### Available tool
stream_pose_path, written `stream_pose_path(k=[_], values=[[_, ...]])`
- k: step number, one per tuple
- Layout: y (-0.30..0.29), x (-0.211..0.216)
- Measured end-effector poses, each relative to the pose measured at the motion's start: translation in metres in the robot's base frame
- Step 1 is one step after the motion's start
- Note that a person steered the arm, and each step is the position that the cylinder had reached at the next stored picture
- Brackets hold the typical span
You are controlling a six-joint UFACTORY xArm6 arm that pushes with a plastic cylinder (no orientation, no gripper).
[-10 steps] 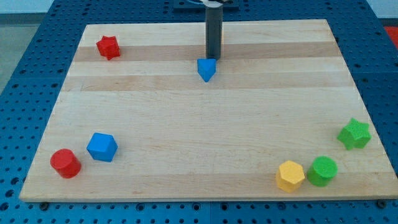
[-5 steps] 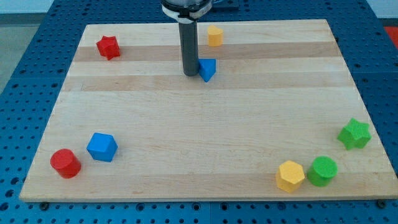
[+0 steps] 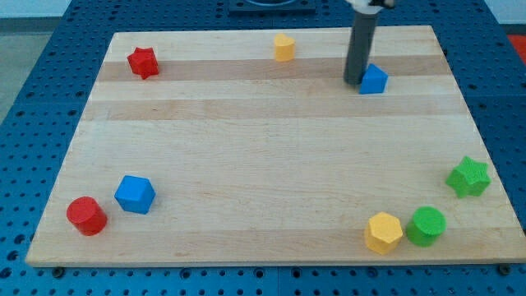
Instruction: Move the blue triangle to the top right
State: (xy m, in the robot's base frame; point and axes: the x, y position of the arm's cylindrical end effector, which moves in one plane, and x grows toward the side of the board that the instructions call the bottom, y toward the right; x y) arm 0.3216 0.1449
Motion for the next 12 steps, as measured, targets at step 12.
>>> stream_pose_path(k=[12], values=[[0.011,-0.019]])
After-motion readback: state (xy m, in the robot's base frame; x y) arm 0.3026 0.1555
